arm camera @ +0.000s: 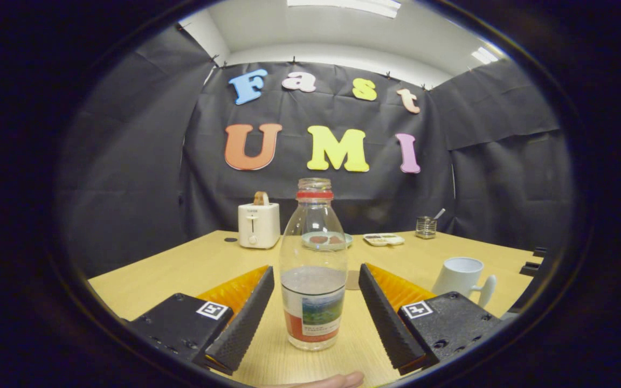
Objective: Take the bottle from table, then pour the juice into the cup, finally place the bottle on the coaster
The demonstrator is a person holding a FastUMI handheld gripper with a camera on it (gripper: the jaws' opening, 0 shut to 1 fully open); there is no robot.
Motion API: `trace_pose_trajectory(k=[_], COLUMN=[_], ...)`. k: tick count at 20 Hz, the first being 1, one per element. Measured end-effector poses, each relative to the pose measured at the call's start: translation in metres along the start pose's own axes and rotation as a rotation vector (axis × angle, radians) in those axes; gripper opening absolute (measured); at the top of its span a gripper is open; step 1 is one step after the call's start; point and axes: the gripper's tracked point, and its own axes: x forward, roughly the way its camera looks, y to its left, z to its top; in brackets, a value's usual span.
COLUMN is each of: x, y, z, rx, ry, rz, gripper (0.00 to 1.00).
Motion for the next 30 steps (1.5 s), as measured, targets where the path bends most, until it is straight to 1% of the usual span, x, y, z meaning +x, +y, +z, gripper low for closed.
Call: trace_pose_trajectory(k=[3, 6, 8, 9, 10, 12, 13, 15, 18, 21, 27, 30], x=[0.016, 0.024, 0.026, 0.026, 0.027, 0.024, 0.021, 0.018, 0.019, 0.017, 0.013, 0.014], y=[-0.003, 0.006, -0.004, 0.001, 0.003, 0.005, 0.012, 0.018, 0.025, 0.021, 0.002, -0.006], z=[-0.01, -0.014, -0.017, -0.016, -0.014, -0.014, -0.008, 0.009, 0.028, 0.051, 0.084, 0.092], rx=[0.018, 0.039, 0.055, 0.054, 0.037, 0.008, 0.015, 0.059, 0.138, 0.212, 0.442, 0.508], ry=[0.006, 0.003, 0.008, 0.012, 0.025, 0.06, 0.063, 0.056, 0.067, 0.064, 0.043, 0.041], rz=[-0.012, 0.056, 0.056, 0.069, 0.069, 0.091, 0.119, 0.158, 0.193, 0.203, 0.216, 0.216], gripper=[1.0, 1.0, 0.99, 0.97, 0.85, 0.8, 0.81, 0.8, 0.8, 0.8, 0.79, 0.79])
